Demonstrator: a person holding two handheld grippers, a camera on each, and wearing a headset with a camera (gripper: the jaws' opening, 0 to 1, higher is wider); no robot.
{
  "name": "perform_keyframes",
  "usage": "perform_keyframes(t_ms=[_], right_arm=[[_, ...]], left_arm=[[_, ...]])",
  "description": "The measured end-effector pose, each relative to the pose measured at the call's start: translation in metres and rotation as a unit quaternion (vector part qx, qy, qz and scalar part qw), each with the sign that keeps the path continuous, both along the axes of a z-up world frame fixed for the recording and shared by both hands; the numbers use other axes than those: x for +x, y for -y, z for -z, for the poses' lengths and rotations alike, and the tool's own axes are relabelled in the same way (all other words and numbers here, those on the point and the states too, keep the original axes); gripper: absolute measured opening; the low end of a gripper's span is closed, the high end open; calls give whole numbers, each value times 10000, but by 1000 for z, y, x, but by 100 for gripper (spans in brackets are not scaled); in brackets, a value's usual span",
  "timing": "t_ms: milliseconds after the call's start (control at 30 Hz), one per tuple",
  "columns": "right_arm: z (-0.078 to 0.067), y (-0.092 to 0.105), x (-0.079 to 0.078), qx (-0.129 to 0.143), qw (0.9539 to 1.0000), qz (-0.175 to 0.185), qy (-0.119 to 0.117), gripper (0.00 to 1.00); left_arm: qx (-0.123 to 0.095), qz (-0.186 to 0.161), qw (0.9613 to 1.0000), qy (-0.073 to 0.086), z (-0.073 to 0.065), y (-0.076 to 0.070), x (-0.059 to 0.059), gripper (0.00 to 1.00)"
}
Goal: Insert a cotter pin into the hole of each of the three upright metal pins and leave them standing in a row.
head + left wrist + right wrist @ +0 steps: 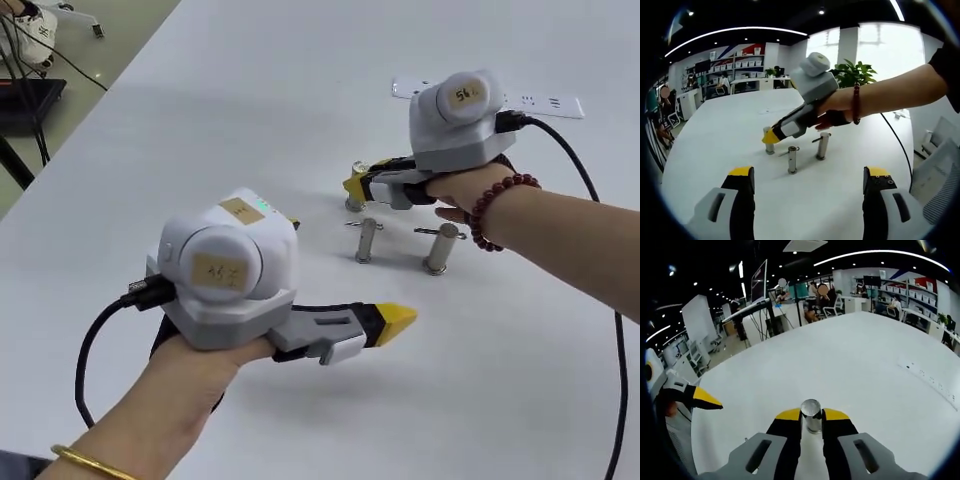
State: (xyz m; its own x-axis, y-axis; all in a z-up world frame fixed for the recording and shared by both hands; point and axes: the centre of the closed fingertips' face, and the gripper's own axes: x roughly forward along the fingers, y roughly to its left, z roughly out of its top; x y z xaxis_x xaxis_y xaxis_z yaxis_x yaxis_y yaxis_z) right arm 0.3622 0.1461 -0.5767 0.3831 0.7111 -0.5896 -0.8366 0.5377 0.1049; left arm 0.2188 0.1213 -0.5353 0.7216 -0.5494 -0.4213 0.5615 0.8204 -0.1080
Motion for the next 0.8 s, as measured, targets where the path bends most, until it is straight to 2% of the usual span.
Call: perform_keyframes(t_ms=[200,300,600,800], right_arm=[[0,2,0,-223,9990,-312,218,9],[0,2,0,-234,9988,-338,258,8],[-2,9,-5,-340,9980,-454,294,8],[-4,24,-6,-374,9983,-377,244,8]], left_arm=[[60,-39,10000,-4,1,-3,1,88],[53,-41,10000,-4,1,-3,1,88],[82,-50,10000,-8,1,-5,1,87],[118,-53,9999,-10,2,-6,1,87]])
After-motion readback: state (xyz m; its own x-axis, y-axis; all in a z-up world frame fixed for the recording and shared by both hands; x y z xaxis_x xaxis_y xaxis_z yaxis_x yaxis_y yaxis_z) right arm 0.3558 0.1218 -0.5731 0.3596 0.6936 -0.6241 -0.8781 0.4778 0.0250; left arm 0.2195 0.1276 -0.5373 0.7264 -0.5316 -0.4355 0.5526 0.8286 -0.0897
